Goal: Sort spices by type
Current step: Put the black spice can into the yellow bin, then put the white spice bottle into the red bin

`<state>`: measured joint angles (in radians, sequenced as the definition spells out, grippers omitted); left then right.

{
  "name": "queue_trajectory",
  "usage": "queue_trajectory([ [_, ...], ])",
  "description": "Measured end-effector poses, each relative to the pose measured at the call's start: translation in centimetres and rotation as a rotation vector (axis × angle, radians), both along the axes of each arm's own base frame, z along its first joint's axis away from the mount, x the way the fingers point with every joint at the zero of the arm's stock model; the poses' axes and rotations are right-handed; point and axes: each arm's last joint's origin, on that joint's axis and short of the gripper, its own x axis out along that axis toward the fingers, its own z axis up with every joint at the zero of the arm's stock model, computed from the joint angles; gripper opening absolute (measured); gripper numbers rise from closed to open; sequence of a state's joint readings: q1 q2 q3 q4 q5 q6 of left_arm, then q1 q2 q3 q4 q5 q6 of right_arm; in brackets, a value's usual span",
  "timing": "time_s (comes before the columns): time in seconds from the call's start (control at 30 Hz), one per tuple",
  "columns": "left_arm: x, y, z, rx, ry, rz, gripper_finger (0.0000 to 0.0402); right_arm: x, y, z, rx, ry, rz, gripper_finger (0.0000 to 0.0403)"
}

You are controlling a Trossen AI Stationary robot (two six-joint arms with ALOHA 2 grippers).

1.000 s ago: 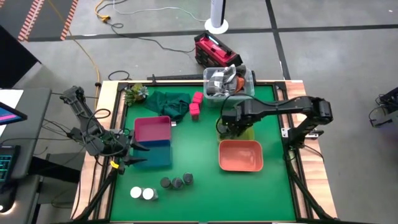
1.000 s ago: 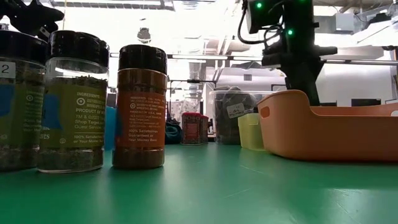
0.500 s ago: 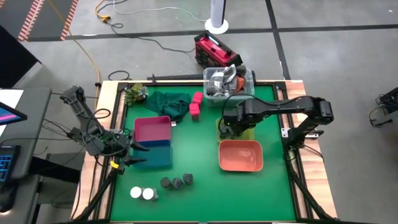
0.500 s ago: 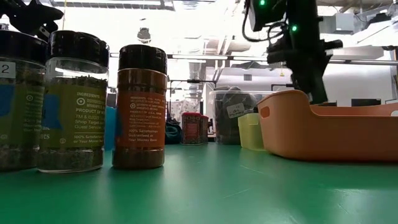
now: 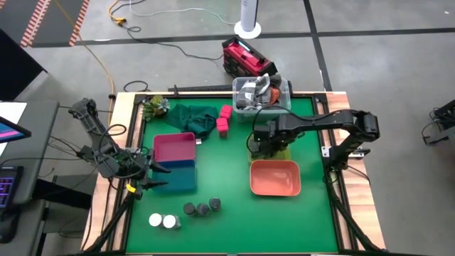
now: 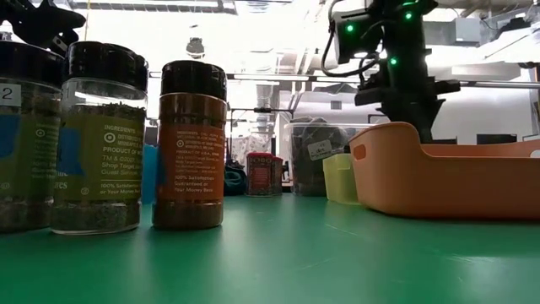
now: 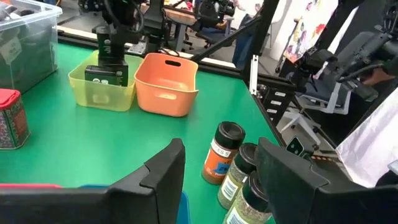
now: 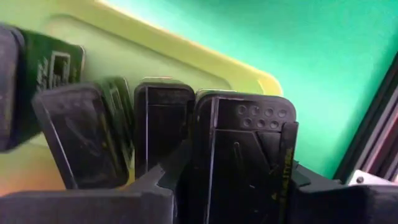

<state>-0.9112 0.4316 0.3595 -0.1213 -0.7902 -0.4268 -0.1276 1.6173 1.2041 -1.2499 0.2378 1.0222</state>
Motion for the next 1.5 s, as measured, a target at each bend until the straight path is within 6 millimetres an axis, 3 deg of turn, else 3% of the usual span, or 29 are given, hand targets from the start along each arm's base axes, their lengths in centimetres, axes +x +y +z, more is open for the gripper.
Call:
queue_trajectory([
  [0.2,0.0,0.0,0.0,-0.002,0.002,0.001,0.0185,0.0,0.3,0.0,0.005,-0.001,0.01,0.0164],
  [0.5,0.0,0.0,0.0,-0.003,0.001,0.001,0.0185,0.0,-0.1,0.0,0.014,0.001,-0.004,0.0214],
  [0.73,0.0,0.0,0.0,-0.003,0.002,0.002,0.0185,-0.2,-0.1,0.1,0.017,0.016,0.006,0.0221],
  [0.87,0.0,0.0,0.0,-0.002,0.002,0.002,0.0185,-1.0,0.0,1.2,0.028,0.03,0.004,0.0221],
  [1.03,0.0,0.0,0.0,-0.001,0.002,0.004,0.0185,-1.1,0.2,4.2,0.01,-0.027,0.009,0.0221],
  [1.2,0.0,0.0,0.0,0.001,0.002,0.004,0.0185,0.9,2.1,6.6,-0.115,-0.236,0.108,0.0221],
  [1.33,0.0,0.1,0.0,0.013,-0.001,0.016,0.0185,4.3,4.2,6.7,-0.168,-0.497,0.191,0.0221],
  [1.5,0.0,0.1,0.0,0.004,-0.002,0.023,0.0185,7.9,4.0,5.9,-0.217,-0.63,0.276,0.0221],
])
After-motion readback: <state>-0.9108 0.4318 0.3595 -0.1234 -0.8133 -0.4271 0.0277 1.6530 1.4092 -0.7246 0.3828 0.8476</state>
